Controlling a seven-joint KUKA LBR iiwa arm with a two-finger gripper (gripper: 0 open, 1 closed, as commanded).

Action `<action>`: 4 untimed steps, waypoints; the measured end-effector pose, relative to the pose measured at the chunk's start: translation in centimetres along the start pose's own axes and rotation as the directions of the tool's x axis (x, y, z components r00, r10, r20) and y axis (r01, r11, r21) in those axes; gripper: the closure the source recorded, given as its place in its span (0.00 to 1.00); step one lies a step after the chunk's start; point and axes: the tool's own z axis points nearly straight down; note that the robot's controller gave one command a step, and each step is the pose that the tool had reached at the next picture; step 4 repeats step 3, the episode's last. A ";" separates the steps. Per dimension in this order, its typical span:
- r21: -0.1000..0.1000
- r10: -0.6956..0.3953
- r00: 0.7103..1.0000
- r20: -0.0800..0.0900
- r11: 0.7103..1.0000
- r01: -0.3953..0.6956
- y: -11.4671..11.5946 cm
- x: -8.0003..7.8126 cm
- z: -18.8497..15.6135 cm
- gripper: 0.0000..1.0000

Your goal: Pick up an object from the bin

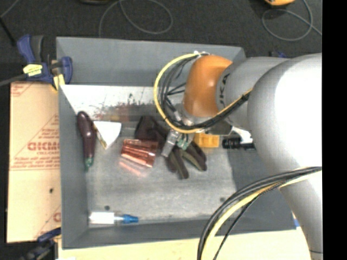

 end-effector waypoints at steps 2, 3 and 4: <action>0.000 -0.002 1.000 0.000 1.000 0.002 0.0 0.0 0.0 1.00; 0.000 -0.003 1.000 0.000 1.000 0.003 0.0 0.0 0.0 1.00; 0.000 -0.003 1.000 0.000 1.000 0.003 0.0 0.0 0.0 1.00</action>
Offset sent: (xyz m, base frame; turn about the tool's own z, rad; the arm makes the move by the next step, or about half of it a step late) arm 0.0000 0.0000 0.0000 0.0000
